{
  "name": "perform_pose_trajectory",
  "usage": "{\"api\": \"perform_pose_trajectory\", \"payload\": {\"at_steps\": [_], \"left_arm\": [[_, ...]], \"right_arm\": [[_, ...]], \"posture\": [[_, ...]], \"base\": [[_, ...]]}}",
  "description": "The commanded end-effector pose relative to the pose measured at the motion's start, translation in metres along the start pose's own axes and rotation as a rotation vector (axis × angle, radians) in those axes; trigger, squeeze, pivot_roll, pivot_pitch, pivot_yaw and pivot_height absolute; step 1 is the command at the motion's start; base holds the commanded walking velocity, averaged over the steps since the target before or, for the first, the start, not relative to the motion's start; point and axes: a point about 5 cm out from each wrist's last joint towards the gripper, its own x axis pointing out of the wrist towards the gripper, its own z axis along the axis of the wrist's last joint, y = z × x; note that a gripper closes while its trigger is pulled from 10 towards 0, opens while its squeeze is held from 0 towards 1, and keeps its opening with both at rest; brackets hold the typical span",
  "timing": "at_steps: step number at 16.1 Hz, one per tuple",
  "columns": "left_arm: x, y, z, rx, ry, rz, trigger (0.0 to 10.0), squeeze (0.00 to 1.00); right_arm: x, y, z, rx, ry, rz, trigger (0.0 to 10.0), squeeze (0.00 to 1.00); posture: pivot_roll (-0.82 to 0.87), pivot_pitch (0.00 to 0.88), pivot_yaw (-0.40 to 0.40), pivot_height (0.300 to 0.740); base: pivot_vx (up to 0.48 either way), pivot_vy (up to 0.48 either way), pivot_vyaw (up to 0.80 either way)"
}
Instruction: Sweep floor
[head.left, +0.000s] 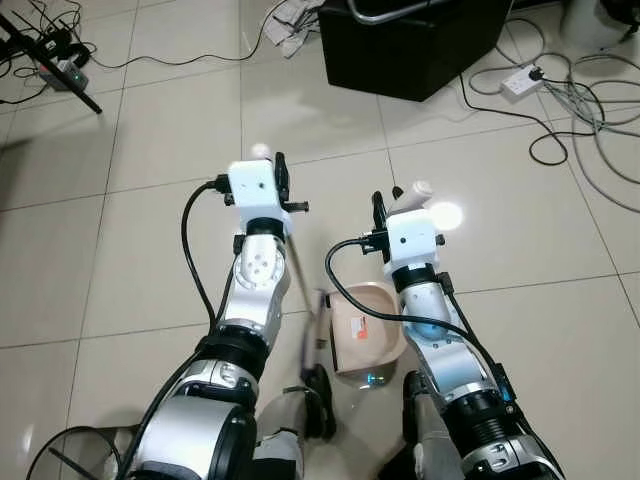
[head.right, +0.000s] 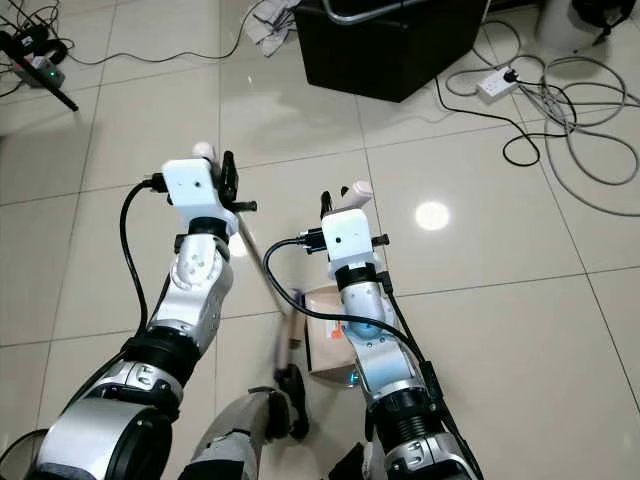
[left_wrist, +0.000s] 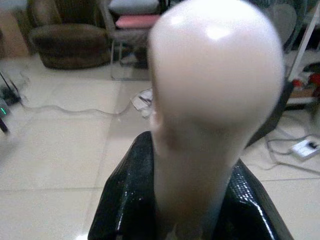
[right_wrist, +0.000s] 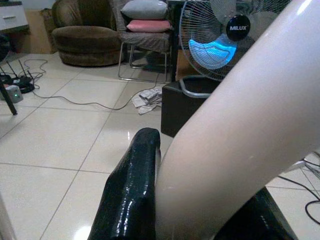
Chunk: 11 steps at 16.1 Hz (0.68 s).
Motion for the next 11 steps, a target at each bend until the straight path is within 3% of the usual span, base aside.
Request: {"api": "perform_pose_trajectory", "payload": {"at_steps": [1,3,7,9,11], "left_arm": [[0.003,-0.002,0.010,-0.142,-0.007,-0.004,10.0,0.00],[0.001,0.000,0.022,-0.191,-0.017,-0.071,10.0,0.00],[-0.002,0.018,0.040,-0.158,-0.052,-0.143,10.0,0.00],[-0.003,0.029,0.048,-0.020,-0.057,-0.246,10.0,0.00],[-0.001,0.040,0.056,0.032,-0.038,-0.288,10.0,0.00]], "right_arm": [[-0.003,0.007,-0.006,0.010,0.031,0.023,10.0,0.00],[-0.001,0.004,-0.008,0.007,0.035,0.017,10.0,0.00],[0.002,-0.006,-0.011,-0.005,0.038,0.006,10.0,0.00],[-0.001,-0.016,-0.015,-0.003,0.048,-0.011,10.0,0.00],[-0.006,-0.028,-0.021,0.012,0.060,-0.051,10.0,0.00]], "posture": [[0.03,0.367,0.196,0.740],[0.03,0.344,0.194,0.740],[0.03,0.307,0.189,0.740],[0.02,0.247,0.182,0.740],[0.00,0.187,0.181,0.740]], "base": [[0.000,0.000,0.00],[0.000,0.000,0.00],[0.000,0.000,0.00],[0.000,0.000,0.00],[0.000,0.000,0.00]]}}
